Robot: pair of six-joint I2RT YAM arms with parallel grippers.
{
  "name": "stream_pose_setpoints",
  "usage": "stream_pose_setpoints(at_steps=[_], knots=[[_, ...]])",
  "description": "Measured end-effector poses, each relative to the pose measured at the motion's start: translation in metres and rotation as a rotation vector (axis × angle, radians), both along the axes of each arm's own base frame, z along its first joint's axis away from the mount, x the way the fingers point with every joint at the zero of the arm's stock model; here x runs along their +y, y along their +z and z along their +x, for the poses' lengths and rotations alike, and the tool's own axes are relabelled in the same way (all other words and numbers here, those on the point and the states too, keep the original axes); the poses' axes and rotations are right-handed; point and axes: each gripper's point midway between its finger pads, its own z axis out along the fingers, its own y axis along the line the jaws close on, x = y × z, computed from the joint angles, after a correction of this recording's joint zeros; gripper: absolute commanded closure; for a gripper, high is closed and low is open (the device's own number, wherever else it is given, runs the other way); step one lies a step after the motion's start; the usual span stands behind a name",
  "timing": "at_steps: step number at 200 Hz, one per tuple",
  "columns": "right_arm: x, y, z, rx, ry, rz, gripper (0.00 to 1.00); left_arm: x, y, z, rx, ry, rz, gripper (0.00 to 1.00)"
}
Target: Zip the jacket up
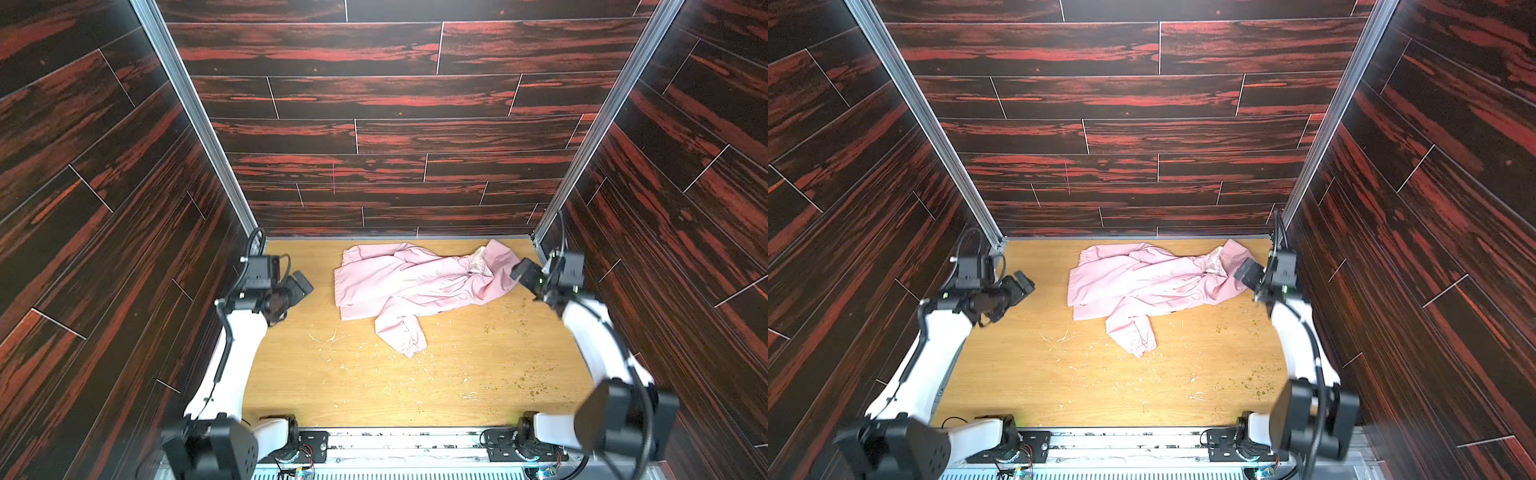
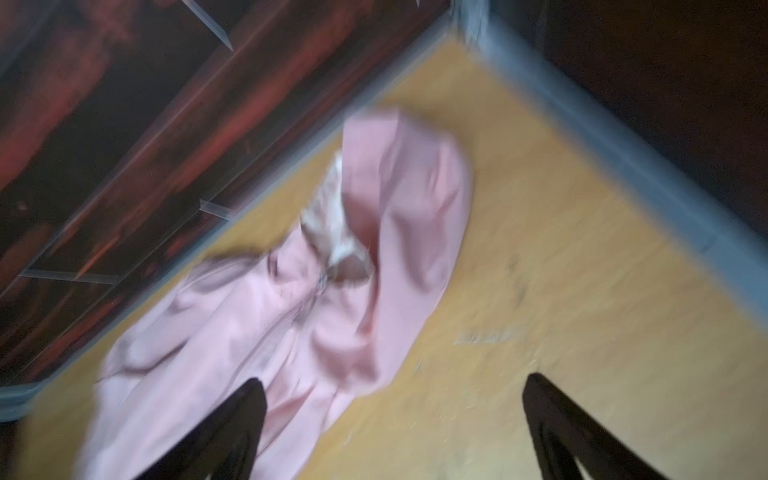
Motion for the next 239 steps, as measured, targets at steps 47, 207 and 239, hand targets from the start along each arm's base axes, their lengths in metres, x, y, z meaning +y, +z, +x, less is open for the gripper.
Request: stream_pose_setpoints(at_steps=[47,207,239], knots=[[0.001,-0.06,-0.026,-0.113,0.061,-0.218,0.01,0.031,-0.063,-0.005,-0.089,0.003,0.276,0.01],[0.007,-0.105,0.008,-0.23,0.08,-0.356,0.01,0.055,-0.132,0.05,-0.264,0.032,0.579,0.01],[0.007,-0.105,0.008,-0.233,0.08,-0.355,0.01,0.055,-0.133,0.05,-0.259,0.034,0.581,0.01]])
